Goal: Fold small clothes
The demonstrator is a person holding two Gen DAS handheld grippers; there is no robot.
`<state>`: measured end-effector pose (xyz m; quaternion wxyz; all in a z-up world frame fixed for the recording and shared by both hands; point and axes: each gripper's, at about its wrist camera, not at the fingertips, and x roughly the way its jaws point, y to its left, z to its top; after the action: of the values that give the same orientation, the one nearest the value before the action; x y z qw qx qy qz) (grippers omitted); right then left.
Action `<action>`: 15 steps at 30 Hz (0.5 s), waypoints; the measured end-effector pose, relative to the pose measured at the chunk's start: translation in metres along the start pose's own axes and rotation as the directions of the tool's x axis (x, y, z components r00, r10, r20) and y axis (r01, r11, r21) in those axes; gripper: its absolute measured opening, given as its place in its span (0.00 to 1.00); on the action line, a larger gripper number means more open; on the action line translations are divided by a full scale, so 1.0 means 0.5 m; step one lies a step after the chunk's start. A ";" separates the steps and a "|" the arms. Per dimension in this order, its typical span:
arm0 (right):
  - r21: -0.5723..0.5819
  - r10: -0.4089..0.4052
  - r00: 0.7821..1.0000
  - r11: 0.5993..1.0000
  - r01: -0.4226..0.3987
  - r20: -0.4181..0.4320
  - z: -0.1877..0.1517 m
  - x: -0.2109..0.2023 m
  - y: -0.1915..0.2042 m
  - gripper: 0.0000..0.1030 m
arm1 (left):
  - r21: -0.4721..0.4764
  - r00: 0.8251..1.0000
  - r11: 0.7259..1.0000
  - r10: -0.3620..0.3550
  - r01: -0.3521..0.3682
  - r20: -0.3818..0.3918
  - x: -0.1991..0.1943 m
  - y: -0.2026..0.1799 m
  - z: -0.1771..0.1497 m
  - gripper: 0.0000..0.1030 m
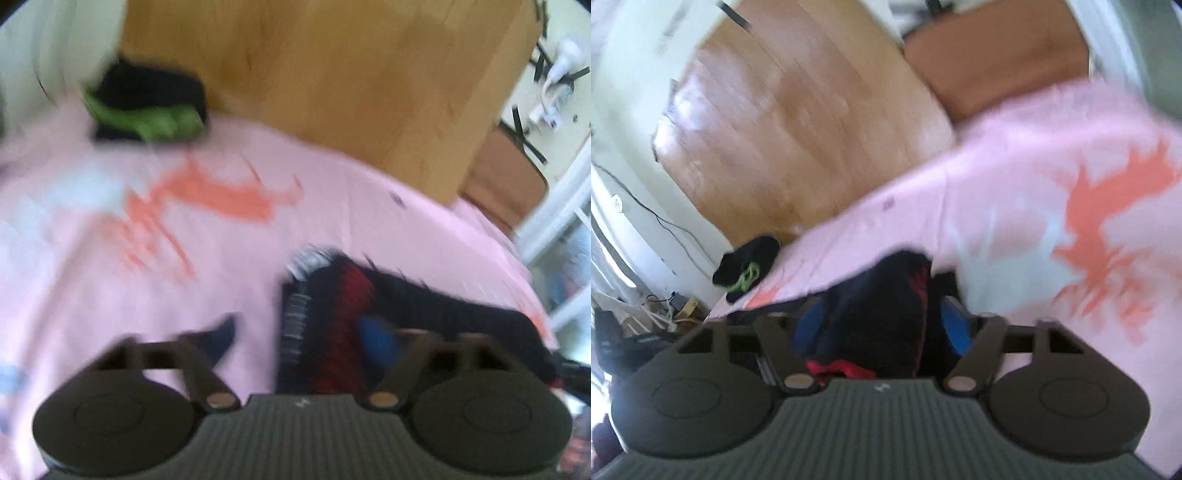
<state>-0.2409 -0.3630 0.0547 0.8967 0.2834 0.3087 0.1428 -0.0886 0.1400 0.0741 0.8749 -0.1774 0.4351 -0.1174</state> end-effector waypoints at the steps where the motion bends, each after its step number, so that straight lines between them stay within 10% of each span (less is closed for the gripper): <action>1: 0.017 0.012 0.999 1.000 -0.012 -0.038 0.000 0.013 -0.002 0.32 | 0.001 0.999 1.000 -0.030 0.030 -0.044 0.007 -0.006 -0.005 0.17; 5: -0.140 -0.023 1.000 0.990 0.025 0.014 0.011 -0.063 0.037 0.27 | 0.046 0.998 0.997 -0.054 0.055 -0.034 -0.061 -0.012 -0.039 0.15; 15: -0.070 -0.092 0.995 0.993 0.090 -0.027 -0.047 -0.020 -0.036 0.35 | -0.029 0.998 0.999 -0.019 0.017 -0.060 -0.001 0.029 -0.060 0.26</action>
<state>-0.2621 -0.3715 0.0334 0.9068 0.2357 0.3297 0.1164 -0.1124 0.1470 0.0516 0.8576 -0.1902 0.4613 -0.1243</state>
